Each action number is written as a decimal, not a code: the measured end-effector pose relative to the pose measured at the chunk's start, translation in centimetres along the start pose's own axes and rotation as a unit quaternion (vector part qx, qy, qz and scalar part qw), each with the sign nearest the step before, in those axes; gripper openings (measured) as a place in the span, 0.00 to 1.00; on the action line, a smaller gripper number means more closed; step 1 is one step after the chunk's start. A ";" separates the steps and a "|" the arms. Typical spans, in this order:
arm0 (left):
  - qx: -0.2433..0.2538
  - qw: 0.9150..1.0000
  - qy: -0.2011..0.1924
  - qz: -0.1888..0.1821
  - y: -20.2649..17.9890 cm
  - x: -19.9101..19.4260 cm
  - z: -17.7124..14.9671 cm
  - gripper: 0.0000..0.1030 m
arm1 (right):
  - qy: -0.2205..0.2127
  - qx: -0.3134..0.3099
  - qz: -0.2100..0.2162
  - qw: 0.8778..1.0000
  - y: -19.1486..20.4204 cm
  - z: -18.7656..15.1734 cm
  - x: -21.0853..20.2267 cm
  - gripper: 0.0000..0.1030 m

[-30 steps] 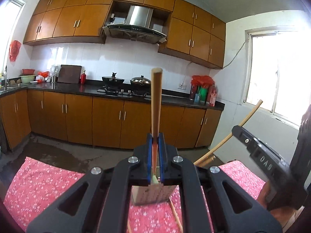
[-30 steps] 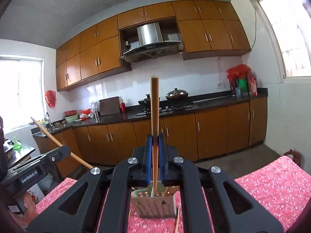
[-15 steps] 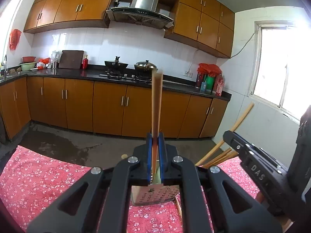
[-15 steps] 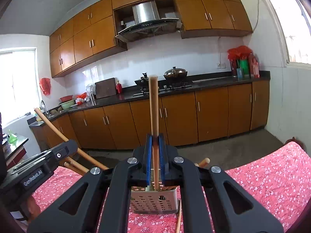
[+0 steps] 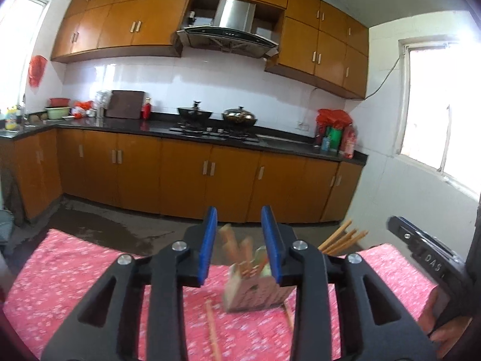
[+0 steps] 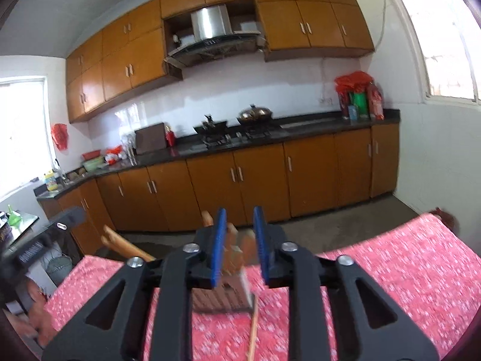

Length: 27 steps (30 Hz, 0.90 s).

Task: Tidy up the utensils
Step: 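Open both tools to release the chopsticks into the holder, then close the right tool on the last chopstick while the left tool grasps another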

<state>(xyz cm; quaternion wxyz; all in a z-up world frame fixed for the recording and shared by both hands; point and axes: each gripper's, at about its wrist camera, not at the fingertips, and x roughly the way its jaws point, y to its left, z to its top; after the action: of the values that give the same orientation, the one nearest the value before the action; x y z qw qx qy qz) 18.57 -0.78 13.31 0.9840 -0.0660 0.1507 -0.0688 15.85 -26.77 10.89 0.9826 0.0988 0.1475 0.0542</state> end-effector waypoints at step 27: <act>-0.002 0.967 0.251 0.032 2.5 3.9 -19.2 0.38 | 0.279 0.017 -0.052 0.959 -3.1 -19.8 6.8 0.07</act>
<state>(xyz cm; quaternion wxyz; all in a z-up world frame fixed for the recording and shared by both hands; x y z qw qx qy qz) 16.70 -1.02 -6.39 0.9161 -0.0436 0.3953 -0.0514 16.60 -25.31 -10.22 0.9020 0.0883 0.4218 0.0258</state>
